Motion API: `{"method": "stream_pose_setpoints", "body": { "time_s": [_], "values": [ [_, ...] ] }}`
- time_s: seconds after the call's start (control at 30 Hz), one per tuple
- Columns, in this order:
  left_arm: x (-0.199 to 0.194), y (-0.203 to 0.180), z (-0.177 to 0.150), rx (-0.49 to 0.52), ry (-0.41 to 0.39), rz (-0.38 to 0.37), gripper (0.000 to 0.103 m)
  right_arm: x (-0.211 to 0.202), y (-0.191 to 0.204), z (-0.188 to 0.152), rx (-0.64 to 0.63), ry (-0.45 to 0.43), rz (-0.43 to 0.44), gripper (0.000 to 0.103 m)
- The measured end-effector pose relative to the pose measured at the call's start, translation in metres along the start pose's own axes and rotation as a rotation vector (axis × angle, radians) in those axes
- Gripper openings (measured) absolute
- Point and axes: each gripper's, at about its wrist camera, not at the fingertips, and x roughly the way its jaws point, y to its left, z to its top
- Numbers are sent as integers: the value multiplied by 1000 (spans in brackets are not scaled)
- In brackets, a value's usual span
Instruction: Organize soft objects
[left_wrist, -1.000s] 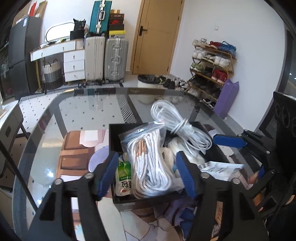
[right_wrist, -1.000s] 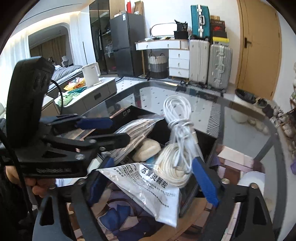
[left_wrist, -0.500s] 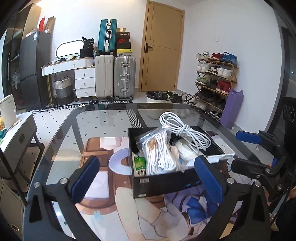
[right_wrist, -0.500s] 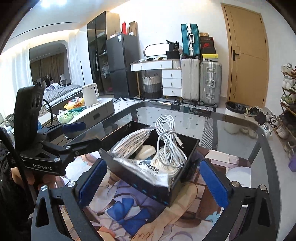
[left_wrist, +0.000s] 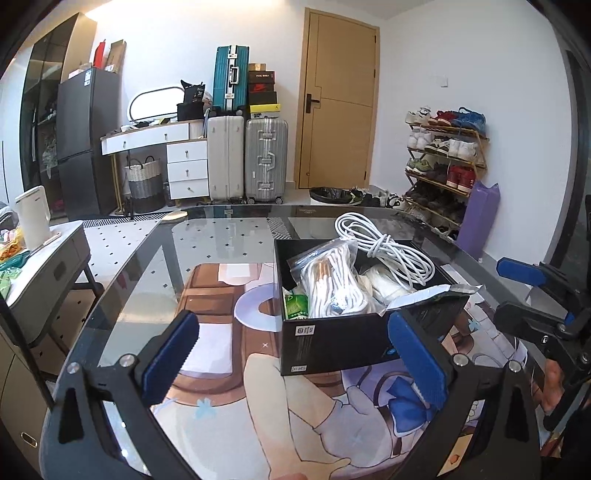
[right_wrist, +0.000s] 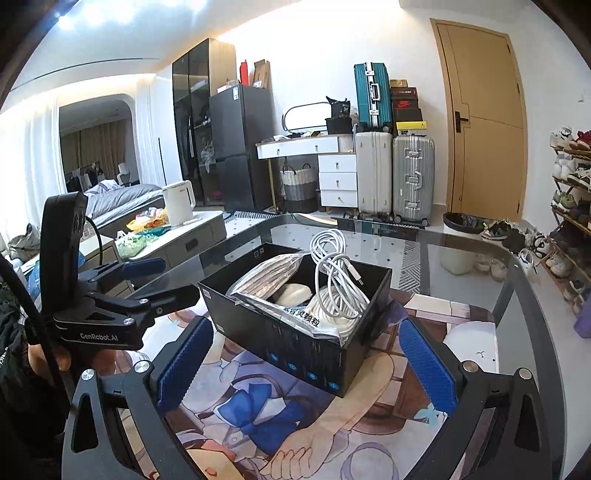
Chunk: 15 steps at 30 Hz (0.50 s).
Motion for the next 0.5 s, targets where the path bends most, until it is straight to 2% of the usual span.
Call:
{"method": "stream_pose_setpoints", "body": {
  "time_s": [0.17, 0.5],
  "values": [
    [2, -1, -1, -15, 6, 7, 103, -1, 2, -2, -11, -15, -2, 102],
    [-3, -6, -4, -1, -35, 10, 103, -2, 7, -8, -16, -50, -3, 102]
  ]
}}
